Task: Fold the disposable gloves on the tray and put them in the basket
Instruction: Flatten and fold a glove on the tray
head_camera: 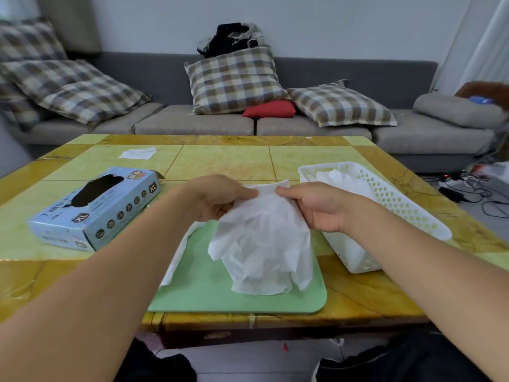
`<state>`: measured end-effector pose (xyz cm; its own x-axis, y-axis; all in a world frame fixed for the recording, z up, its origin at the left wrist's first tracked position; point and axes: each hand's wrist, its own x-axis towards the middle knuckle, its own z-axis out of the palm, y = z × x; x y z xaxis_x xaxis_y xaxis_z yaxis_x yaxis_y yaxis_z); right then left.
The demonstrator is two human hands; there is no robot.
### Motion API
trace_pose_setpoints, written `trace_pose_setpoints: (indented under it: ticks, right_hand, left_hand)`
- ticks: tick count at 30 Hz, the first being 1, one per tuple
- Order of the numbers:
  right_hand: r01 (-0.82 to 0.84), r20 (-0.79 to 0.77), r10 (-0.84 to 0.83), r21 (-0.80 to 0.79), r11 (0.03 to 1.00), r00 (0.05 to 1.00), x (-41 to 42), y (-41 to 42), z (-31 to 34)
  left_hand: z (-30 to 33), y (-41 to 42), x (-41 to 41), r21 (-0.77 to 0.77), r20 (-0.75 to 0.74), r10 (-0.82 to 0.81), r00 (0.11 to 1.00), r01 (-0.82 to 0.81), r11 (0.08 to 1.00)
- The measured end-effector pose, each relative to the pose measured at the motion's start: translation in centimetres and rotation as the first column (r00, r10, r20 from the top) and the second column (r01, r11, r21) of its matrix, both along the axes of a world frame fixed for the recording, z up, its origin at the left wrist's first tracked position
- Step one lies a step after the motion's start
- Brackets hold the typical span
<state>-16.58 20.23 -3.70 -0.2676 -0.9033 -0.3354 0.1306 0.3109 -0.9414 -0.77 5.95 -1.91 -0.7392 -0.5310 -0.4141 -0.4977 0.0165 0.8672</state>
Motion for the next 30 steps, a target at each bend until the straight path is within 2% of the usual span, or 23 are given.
trace_pose_setpoints:
  ticks: [2,4,6,7,8,9,10,12,14,16,18,20,26,30]
  right_hand:
    - [0.098,-0.215,-0.101,-0.022,0.995,0.971,-0.1,-1.1,-0.3]
    - [0.195,-0.367,-0.291,-0.276,0.941,0.884,-0.4,-2.3,0.4]
    - [0.172,-0.389,-0.469,-0.595,0.785,0.793,-0.3,-2.6,2.6]
    - [0.114,-0.382,-0.516,-0.71,0.695,0.766,-0.1,-2.3,3.8]
    - [0.038,-0.398,-0.54,-0.779,0.626,0.742,0.4,-1.8,4.8]
    - [-0.028,-0.432,-0.55,-0.804,0.594,0.715,0.5,-1.5,5.1]
    - [-0.069,-0.469,-0.542,-0.796,0.601,0.697,0.7,-1.2,4.9]
    - [-0.122,-0.574,-0.468,-0.709,0.695,0.672,0.6,-1.5,2.7]
    - [-0.155,-0.682,-0.323,-0.54,0.827,0.656,0.3,-1.6,-0.3]
    - [-0.246,-0.778,-0.084,-0.297,0.923,0.623,-0.2,-1.1,-2.7]
    - [-0.353,-0.838,0.139,-0.068,0.933,0.528,-0.3,-0.5,-4.3]
    - [-0.403,-0.841,0.252,0.043,0.914,0.479,0.0,-0.3,-4.7]
    - [-0.44,-0.789,0.389,0.17,0.882,0.475,0.7,0.0,-3.5]
    - [-0.442,-0.773,0.41,0.188,0.877,0.484,0.7,0.1,-3.8]
  left_hand:
    - [-0.6,0.2,-1.1,-0.142,-0.062,0.132,0.989,-0.139,0.98]
    - [0.1,0.1,-1.9,-0.342,-0.313,0.194,0.93,-0.301,0.89]
    - [2.7,0.3,-1.8,-0.468,-0.616,0.071,0.785,-0.437,0.768]
    - [4.3,0.8,-1.3,-0.511,-0.705,-0.041,0.708,-0.467,0.722]
    - [5.4,1.1,-0.7,-0.559,-0.739,-0.147,0.657,-0.477,0.679]
    - [5.8,1.1,-0.1,-0.606,-0.732,-0.225,0.643,-0.464,0.646]
    - [5.6,1.0,0.4,-0.647,-0.696,-0.259,0.67,-0.429,0.631]
    - [3.6,0.3,1.3,-0.718,-0.568,-0.254,0.783,-0.32,0.618]
    - [0.5,-0.6,1.9,-0.783,-0.372,-0.25,0.894,-0.157,0.602]
    - [-2.5,-1.4,2.6,-0.777,-0.124,-0.298,0.947,0.093,0.622]
    - [-4.9,-1.5,3.2,-0.705,0.072,-0.399,0.914,0.329,0.628]
    - [-6.4,-1.2,3.4,-0.649,0.153,-0.462,0.874,0.441,0.62]
    - [-5.2,0.3,2.6,-0.738,0.157,-0.498,0.853,0.436,0.515]
    - [-4.6,1.5,2.5,-0.734,0.301,-0.527,0.795,0.546,0.404]
